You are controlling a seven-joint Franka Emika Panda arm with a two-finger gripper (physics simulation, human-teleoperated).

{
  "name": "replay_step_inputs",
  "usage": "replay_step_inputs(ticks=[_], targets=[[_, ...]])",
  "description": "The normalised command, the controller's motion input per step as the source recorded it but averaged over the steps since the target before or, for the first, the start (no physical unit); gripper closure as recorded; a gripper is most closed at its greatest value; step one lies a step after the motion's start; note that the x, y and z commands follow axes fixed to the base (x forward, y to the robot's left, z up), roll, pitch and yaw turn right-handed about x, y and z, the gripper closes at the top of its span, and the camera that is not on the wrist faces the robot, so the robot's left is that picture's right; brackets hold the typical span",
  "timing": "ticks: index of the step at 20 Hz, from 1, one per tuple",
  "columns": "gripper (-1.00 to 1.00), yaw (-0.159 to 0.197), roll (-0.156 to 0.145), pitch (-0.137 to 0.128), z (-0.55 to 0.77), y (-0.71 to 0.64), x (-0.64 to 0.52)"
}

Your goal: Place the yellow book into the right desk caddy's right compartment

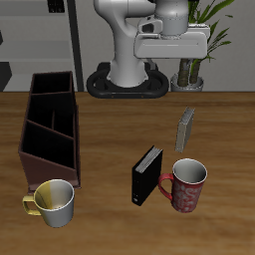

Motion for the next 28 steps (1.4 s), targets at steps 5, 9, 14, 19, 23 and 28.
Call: replay_step_inputs(ticks=[5, 9, 14, 19, 23, 28], targets=[[-1.00, -0.022, 0.063, 0.000, -0.24, 0.20, -0.14], [-1.00, -0.038, -0.007, 0.022, -0.26, 0.08, -0.03], [-1.00, 0.006, 0.008, -0.019, -0.31, 0.24, -0.06], [-1.00, -0.039, -0.031, 0.022, -0.26, 0.07, -0.01], [-1.00, 0.050, -0.010, 0.010, -0.36, 0.25, -0.08], [-1.00, 0.000, -0.035, 0.003, -0.17, 0.11, 0.07]])
